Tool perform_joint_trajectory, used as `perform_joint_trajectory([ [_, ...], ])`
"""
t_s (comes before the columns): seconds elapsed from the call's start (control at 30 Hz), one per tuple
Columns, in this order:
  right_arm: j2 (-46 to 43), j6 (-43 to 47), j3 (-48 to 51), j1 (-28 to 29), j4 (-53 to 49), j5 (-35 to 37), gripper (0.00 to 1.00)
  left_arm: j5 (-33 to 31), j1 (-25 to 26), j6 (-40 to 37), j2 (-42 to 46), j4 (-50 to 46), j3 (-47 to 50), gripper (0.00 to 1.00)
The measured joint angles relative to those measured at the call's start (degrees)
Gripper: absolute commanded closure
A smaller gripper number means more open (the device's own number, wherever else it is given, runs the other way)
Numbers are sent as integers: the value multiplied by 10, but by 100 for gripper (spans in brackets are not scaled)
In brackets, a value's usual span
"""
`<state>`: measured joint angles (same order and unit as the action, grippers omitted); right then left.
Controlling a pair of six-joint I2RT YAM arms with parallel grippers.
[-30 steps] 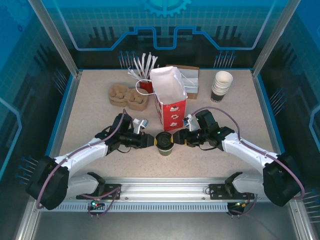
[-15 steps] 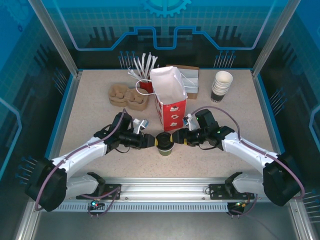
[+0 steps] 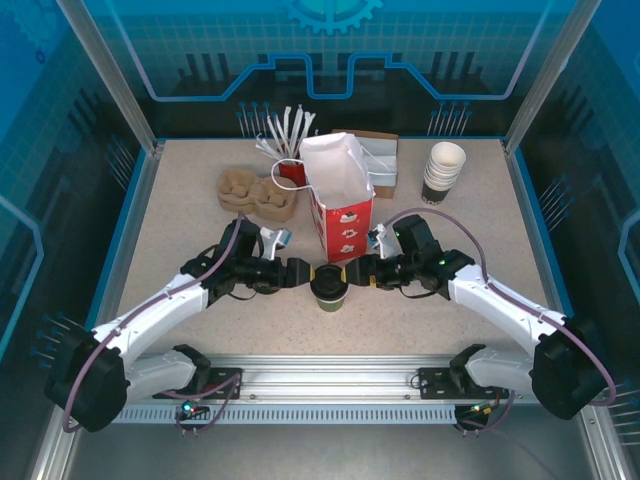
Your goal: Pack the takeout coffee
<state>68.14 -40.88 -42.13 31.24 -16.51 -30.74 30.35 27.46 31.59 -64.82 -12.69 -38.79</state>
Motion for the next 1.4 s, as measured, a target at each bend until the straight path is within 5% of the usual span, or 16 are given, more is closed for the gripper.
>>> perform_joint_trajectory([
  [0.77, 17, 4, -7, 0, -4, 3, 34, -4, 41, -7, -83, -5, -50, 52],
  [1.4, 17, 4, -6, 1, -3, 3, 35, -28, 56, -20, -85, -25, -56, 39],
])
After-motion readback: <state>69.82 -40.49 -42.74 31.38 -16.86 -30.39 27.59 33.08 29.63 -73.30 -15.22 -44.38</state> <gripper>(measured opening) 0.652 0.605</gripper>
